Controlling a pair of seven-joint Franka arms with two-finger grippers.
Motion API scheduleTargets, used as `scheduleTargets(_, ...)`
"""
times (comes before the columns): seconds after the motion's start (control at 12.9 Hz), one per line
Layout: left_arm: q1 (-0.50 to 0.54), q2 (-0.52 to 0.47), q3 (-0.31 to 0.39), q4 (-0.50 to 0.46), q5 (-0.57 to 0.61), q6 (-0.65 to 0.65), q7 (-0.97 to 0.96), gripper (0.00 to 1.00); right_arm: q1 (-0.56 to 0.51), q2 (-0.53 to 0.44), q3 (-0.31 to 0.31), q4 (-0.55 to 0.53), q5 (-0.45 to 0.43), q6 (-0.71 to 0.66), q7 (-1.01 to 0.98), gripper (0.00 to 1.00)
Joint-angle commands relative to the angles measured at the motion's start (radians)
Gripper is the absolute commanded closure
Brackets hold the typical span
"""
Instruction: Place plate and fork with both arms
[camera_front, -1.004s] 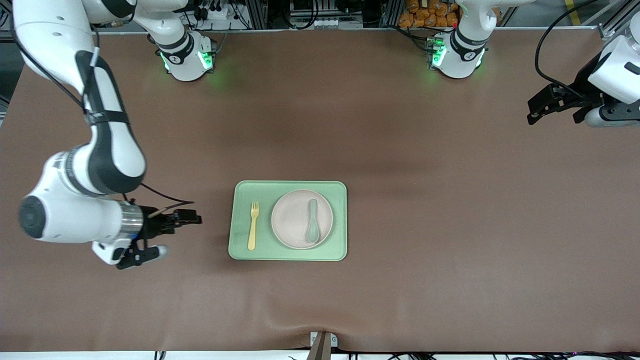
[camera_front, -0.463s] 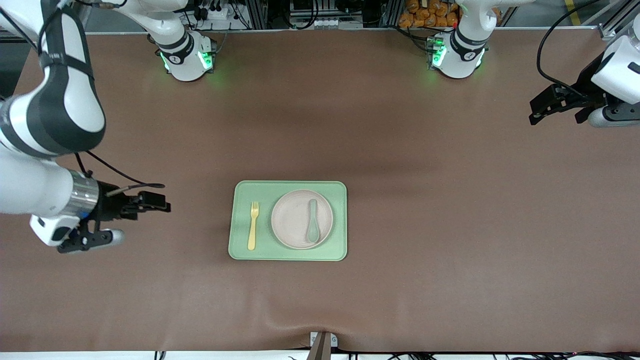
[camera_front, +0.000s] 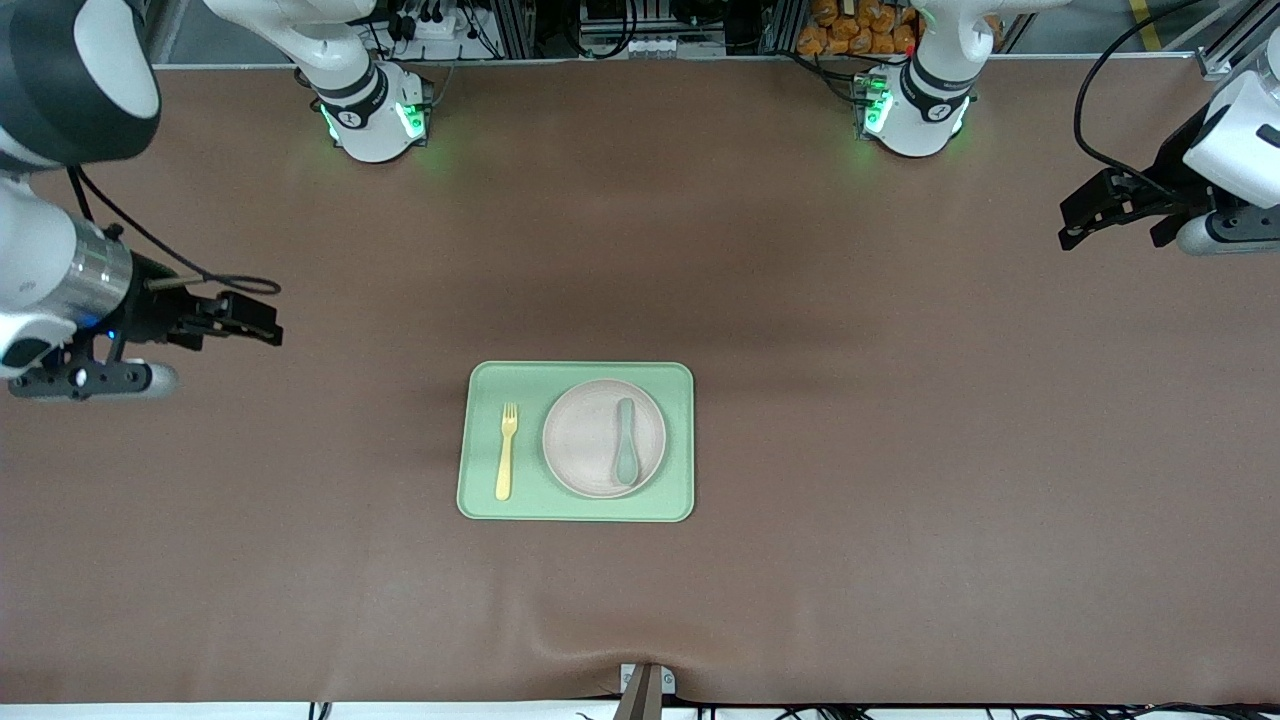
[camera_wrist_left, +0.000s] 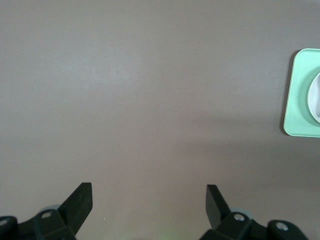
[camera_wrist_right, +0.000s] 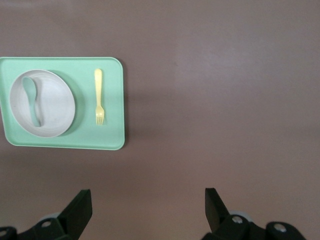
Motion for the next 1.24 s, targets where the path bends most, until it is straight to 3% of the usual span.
scheduleTargets(0.0, 0.003, -0.012, -0.005, -0.003, 0.029, -0.001, 0.016, 0.00, -0.029, -0.202, 0.010, -0.267, -0.018, 0.089, 0.013, 0.00)
scheduleTargets(0.31, 0.004, -0.024, -0.007, -0.014, 0.029, -0.009, 0.014, 0.00, -0.031, -0.260, -0.015, -0.286, -0.020, 0.064, -0.002, 0.00)
scheduleTargets(0.62, 0.004, -0.013, -0.007, 0.009, 0.029, -0.009, 0.017, 0.00, -0.020, -0.165, -0.047, -0.053, -0.078, -0.012, -0.006, 0.00)
scheduleTargets(1.16, 0.003, -0.012, -0.012, 0.012, 0.029, -0.007, 0.014, 0.00, -0.029, -0.165, -0.047, -0.041, -0.078, -0.017, -0.009, 0.00)
